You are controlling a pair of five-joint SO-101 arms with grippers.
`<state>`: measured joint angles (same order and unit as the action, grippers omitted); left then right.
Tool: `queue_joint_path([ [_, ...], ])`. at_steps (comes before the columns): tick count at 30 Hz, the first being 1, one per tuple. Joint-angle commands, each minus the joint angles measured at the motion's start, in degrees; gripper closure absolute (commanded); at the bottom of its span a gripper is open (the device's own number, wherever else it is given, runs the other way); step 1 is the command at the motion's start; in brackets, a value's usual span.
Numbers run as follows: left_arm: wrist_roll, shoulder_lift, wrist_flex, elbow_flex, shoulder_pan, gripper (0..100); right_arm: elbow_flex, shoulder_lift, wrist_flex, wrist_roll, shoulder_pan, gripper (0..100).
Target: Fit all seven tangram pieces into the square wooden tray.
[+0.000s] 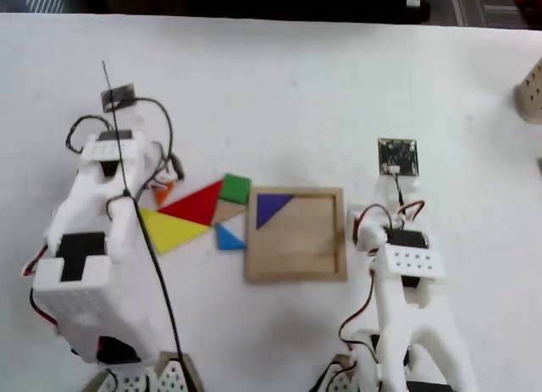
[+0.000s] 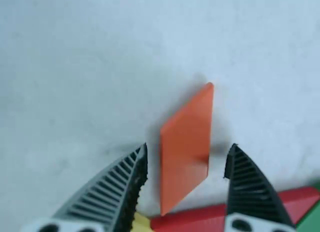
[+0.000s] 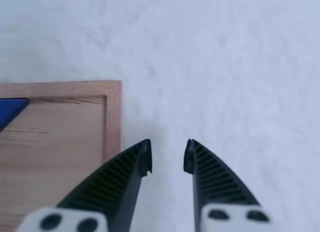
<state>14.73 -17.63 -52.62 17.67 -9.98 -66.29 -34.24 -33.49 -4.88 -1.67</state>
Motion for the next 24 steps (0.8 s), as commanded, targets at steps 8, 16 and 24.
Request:
queue_joint_path([
  [8,0.7,-1.0,-0.1,-4.0,1.7,81,2.0,-1.0,0.1,-0.1,0.6,87.9],
  [16,0.4,-4.3,-2.9,-8.6,1.7,85,2.0,-1.0,0.1,-0.1,0.6,87.9],
  [24,-1.1,-3.9,-2.6,-8.7,4.5,85,2.0,-1.0,0.1,-0.1,0.7,87.9],
])
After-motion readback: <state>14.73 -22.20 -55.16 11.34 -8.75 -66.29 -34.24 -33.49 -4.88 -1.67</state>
